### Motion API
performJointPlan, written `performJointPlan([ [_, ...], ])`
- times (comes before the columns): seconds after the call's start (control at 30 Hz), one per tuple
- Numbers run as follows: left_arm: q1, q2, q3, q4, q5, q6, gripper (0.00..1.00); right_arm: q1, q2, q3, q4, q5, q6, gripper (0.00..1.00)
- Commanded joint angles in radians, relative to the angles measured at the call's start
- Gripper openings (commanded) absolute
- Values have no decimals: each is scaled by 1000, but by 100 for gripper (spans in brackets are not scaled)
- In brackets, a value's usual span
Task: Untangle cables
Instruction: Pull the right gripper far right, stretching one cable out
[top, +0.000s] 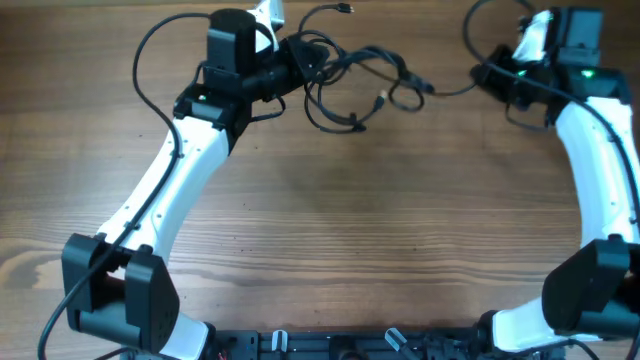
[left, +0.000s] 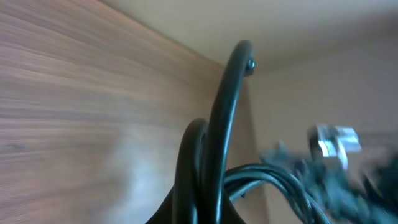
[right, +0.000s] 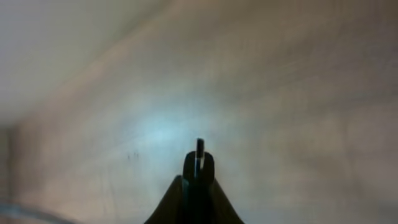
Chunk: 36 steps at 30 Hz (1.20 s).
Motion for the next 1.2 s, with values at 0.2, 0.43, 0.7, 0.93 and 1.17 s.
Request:
performJointPlan([
  [0.2,22,-16,10,-196,545,448,4,-19,41,7,366,-272,-39,4],
  [0.43,23,-16,10,-439,155,521,4,-27,-48,29,397,-473,3,4],
  [0.7,23,-16,10,-487,-245,543,4,-78,-153,29,400,-713,69,4],
  [0.93,23,-13,8,-504,-507,542,4,-189,-157,29,576,-1033,241,4],
  [1.17,15,-13,8,-525,-463,427,4,-171,-141,5,328,-817,115,4],
])
